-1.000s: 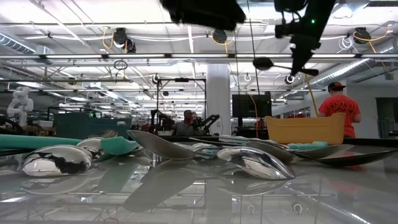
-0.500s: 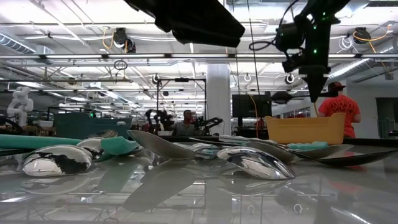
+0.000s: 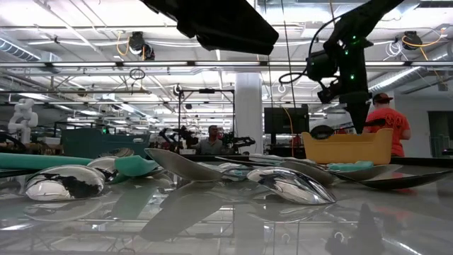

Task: Sort silverware by color (type)
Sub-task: Put the black spoon into the yellow bin

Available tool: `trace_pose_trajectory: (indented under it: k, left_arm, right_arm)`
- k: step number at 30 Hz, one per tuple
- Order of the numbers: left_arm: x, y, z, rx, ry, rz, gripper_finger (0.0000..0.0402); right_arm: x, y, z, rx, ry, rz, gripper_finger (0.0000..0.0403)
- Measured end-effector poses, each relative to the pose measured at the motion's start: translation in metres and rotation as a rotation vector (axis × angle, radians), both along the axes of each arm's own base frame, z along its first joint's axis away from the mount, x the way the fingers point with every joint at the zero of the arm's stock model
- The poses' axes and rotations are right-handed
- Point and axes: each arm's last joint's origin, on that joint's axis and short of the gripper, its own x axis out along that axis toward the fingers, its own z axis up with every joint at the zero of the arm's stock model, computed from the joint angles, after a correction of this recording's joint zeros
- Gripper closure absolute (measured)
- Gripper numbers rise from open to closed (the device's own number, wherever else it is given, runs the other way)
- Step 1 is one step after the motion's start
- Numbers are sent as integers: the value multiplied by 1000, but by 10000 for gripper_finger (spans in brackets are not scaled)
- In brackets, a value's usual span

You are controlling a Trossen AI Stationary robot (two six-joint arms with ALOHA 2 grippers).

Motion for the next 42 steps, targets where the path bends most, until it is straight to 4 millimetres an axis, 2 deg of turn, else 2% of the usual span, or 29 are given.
trace_pose_trajectory:
  k: [7,12,21,26,31,36,39,42]
  left_arm:
    - [0,0,0,-1,1,1,195]
    - [0,0,0,-1,1,1,195]
    - [0,0,0,-4,1,3,195]
    - [0,0,0,-4,1,3,195]
    - [0,0,0,-8,2,6,195]
    - [0,0,0,-35,9,22,195]
    - [1,-1,4,-31,47,32,195]
    - [1,-1,9,-55,108,65,195]
  right_arm:
    - [4,-5,-14,50,48,43,399]
    - [5,-6,-16,58,57,67,390]
    - [4,-10,-15,-38,135,81,306]
    - [3,-5,-4,-126,136,38,267]
    - [5,19,24,-167,-33,46,255]
    - [6,61,55,-184,-282,91,255]
    - [5,89,65,-207,-393,152,255]
    - [3,116,67,-202,-495,205,255]
